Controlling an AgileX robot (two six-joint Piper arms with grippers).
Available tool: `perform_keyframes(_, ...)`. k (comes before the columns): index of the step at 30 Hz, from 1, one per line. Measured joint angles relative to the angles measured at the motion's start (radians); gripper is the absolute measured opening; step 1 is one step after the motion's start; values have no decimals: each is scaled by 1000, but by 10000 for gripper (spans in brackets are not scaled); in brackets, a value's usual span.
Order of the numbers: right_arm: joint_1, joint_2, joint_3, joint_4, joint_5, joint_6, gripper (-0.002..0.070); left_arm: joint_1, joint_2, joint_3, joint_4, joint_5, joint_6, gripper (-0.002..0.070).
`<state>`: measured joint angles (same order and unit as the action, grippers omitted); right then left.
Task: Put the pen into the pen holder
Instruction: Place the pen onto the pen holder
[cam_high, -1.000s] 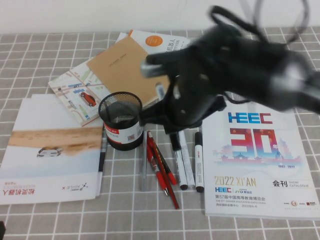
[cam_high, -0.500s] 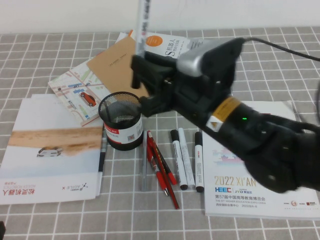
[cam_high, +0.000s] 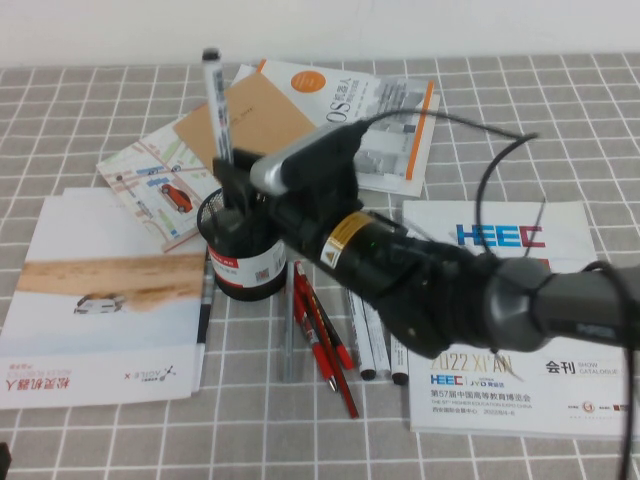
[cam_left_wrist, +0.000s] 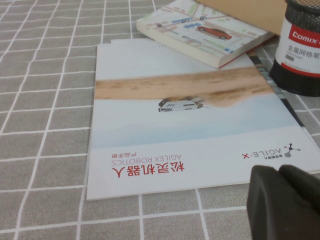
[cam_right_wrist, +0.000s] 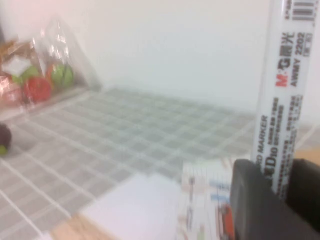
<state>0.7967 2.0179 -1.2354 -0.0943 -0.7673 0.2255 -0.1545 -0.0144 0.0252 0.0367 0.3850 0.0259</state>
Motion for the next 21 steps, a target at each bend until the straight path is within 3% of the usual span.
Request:
perform_keyframes(7,4,69,-14,46,23,-8,93,0,0,0,0,0,0,-3)
perform_keyframes(16,4,90,-14,69,27,-9,256,0,0,0,0,0,0,-3)
perform_keyframes(21,4,83,-14,72,32,-9,276,0,0,0,0,0,0,-3)
